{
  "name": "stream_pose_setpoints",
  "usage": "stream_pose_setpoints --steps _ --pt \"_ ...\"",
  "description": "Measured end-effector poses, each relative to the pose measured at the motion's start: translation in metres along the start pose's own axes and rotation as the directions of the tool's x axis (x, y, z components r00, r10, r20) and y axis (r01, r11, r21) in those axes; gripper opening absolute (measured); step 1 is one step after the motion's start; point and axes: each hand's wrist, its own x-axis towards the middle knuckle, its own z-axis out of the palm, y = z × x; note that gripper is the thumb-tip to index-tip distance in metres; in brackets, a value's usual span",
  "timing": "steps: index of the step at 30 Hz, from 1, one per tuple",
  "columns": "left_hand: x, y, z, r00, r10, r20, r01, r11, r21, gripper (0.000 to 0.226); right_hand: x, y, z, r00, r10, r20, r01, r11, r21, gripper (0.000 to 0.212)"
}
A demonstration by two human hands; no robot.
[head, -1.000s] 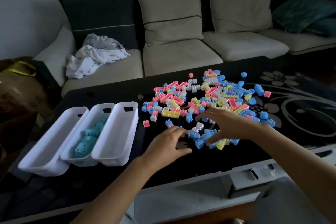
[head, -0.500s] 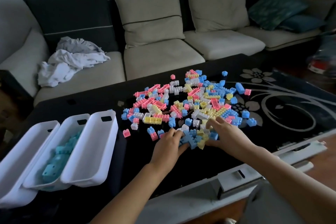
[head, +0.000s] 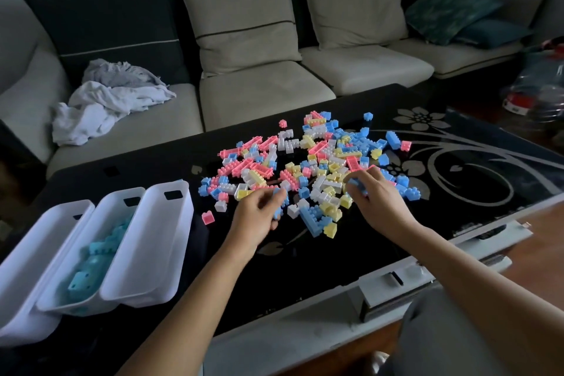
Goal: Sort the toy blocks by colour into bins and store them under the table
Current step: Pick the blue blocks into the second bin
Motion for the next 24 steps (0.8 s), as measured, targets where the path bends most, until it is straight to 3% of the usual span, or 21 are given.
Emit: stream_pose_setpoints --steps 1,2,4,5,7,9,10,12,14,15,17,19,22,24 --pt "0.001 0.008 -0.003 0.974 -0.213 0.073 0.225 0.923 -0.313 0.020 0.000 -0.004 0.000 1.000 -0.008 0.014 0.008 1.000 -0.017 0.023" --pt "-0.001 0.015 -0.006 0.919 -0.347 0.185 0.390 0.744 -0.543 0.021 -0.001 -0.008 0.001 0.999 -0.021 0.024 0.022 0.999 -0.043 0.026" --pt "-0.006 0.018 -0.014 0.833 -0.406 0.375 0.538 0.436 -0.722 0.028 -0.001 -0.015 0.002 0.999 -0.044 0.021 0.045 0.997 -0.066 0.030" --pt "-0.007 0.018 -0.017 0.810 -0.392 0.435 0.568 0.345 -0.747 0.031 -0.001 -0.018 0.001 0.999 -0.046 0.025 0.047 0.998 -0.048 0.031" --pt "-0.010 0.018 -0.031 0.800 -0.378 0.467 0.578 0.273 -0.769 0.032 0.002 -0.027 0.000 0.997 -0.035 0.073 0.032 0.999 0.044 0.036" --pt "-0.013 0.021 -0.048 0.820 -0.393 0.416 0.551 0.344 -0.760 0.032 0.009 -0.042 0.000 0.986 -0.023 0.168 -0.006 0.986 0.169 0.038" --pt "-0.015 0.024 -0.059 0.842 -0.409 0.352 0.519 0.434 -0.737 0.031 0.013 -0.054 0.002 0.974 -0.019 0.224 -0.034 0.972 0.231 0.038" --pt "-0.019 0.028 -0.082 0.899 -0.402 0.175 0.420 0.679 -0.602 0.031 0.022 -0.078 0.010 0.936 -0.001 0.353 -0.137 0.920 0.366 0.034" --pt "-0.025 0.029 -0.105 0.936 -0.349 -0.034 0.320 0.889 -0.327 0.028 0.031 -0.105 0.024 0.869 0.006 0.495 -0.293 0.813 0.503 0.027" --pt "-0.029 0.027 -0.116 0.939 -0.313 -0.139 0.295 0.945 -0.140 0.027 0.036 -0.118 0.033 0.832 0.003 0.555 -0.365 0.756 0.543 0.023" --pt "-0.039 0.019 -0.141 0.927 -0.202 -0.315 0.286 0.926 0.245 0.026 0.043 -0.148 0.056 0.784 -0.020 0.621 -0.422 0.717 0.555 0.019" --pt "-0.049 0.008 -0.157 0.916 -0.093 -0.389 0.299 0.806 0.511 0.027 0.047 -0.178 0.080 0.772 -0.032 0.635 -0.418 0.727 0.545 0.021" --pt "-0.059 -0.004 -0.162 0.912 0.003 -0.411 0.313 0.644 0.699 0.030 0.047 -0.219 0.108 0.741 -0.060 0.669 -0.411 0.747 0.523 0.024" --pt "-0.062 -0.008 -0.161 0.915 0.027 -0.403 0.309 0.596 0.741 0.027 0.046 -0.234 0.120 0.708 -0.102 0.699 -0.399 0.759 0.514 0.027"
